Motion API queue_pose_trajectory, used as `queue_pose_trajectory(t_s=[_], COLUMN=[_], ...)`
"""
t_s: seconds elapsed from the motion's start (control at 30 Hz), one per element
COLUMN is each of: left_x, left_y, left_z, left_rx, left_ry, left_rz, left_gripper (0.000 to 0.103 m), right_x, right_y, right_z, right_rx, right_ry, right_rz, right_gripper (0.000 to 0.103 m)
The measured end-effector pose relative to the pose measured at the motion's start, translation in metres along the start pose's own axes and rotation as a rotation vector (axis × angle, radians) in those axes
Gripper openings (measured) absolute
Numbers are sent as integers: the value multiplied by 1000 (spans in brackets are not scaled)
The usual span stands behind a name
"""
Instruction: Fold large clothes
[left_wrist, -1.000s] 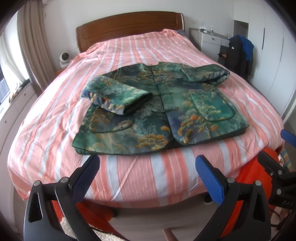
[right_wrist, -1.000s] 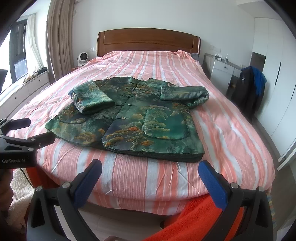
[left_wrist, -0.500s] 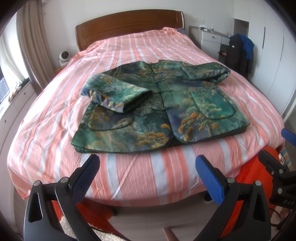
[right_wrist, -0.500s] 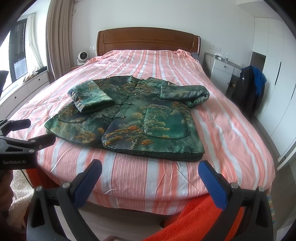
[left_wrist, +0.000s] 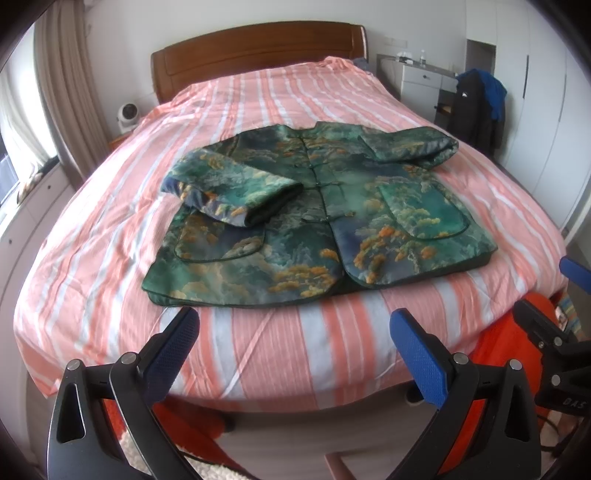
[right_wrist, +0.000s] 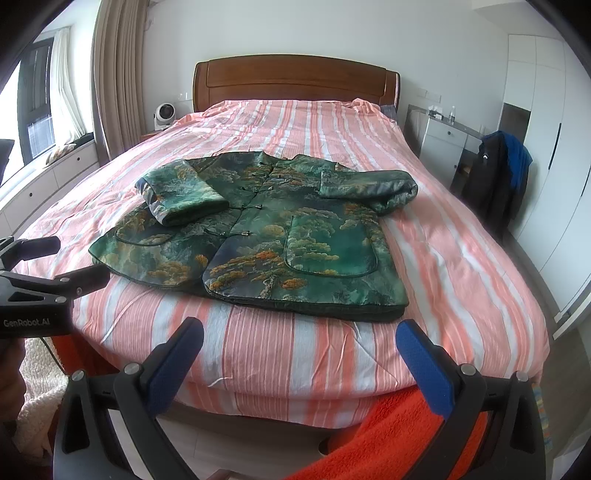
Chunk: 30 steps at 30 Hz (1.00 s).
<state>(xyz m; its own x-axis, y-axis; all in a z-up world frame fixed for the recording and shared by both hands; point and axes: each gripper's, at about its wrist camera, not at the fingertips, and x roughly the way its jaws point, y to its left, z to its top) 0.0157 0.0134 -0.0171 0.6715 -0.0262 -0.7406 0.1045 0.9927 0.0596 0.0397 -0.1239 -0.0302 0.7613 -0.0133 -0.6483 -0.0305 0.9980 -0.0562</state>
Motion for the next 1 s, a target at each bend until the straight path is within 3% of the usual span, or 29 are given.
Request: queue_pose_trajectory(t_s=[1.0], left_x=[-2], left_y=[-3], left_z=[2], left_rx=[0], left_ry=[9], left_rz=[-3], left_gripper=[103], right_x=[-1], right_y=[-1], right_z=[-2], right_rx=[-4], right_ry=[5], right_rz=[-11], right_gripper=[103])
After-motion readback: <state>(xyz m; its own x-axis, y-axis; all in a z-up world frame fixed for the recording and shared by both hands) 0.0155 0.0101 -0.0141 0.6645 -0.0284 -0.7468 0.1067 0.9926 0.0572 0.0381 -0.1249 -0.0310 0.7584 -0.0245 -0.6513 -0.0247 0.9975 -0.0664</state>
